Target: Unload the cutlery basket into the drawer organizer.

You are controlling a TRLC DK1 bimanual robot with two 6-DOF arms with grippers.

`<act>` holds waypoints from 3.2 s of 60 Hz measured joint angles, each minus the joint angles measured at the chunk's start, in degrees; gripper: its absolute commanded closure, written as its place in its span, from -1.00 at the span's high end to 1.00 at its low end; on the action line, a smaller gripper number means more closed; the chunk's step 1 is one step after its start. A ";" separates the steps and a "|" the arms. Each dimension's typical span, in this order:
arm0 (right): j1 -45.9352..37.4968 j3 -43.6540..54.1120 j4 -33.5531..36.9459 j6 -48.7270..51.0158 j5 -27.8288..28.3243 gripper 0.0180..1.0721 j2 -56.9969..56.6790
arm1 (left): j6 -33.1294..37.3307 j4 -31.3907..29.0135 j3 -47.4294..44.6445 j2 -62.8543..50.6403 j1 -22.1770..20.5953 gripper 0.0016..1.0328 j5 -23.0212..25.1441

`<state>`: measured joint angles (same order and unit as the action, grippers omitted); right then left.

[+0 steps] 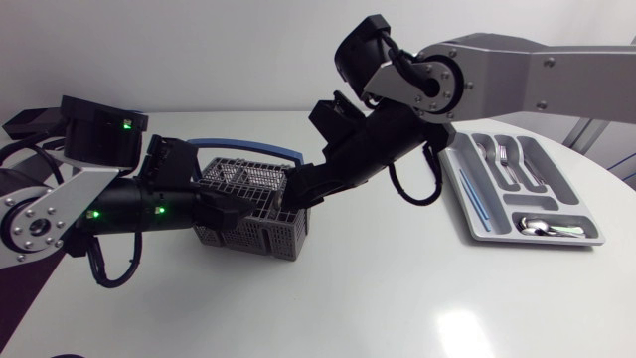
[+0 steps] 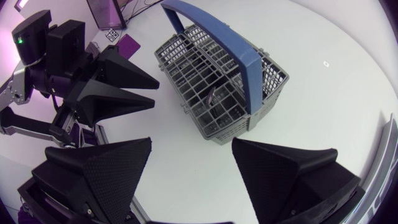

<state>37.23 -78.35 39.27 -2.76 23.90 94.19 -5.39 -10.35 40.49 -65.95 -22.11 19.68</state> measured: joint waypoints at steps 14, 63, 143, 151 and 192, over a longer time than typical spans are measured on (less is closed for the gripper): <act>1.68 -1.16 -0.48 -2.03 -4.72 0.80 1.09 | 1.64 1.73 -1.29 0.28 1.81 -0.18 2.49; 2.58 -1.60 -12.52 -14.93 -6.95 0.91 3.02 | 6.27 2.97 -2.14 -0.52 7.02 -0.18 10.43; 6.29 -4.22 -6.86 -28.61 -15.17 0.78 8.31 | 17.35 -3.30 -2.08 -7.26 8.61 -0.18 16.33; 6.32 -4.59 -6.86 -28.83 -15.15 0.72 8.70 | 17.49 -3.74 -1.77 -7.52 8.61 -0.18 16.33; 6.71 -5.25 -7.50 -28.98 -16.52 0.04 10.36 | 18.80 -4.07 -1.53 -8.26 8.61 -0.18 16.57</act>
<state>43.94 -83.59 31.77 -31.75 7.38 104.55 13.41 -14.41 38.96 -74.22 -13.50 36.25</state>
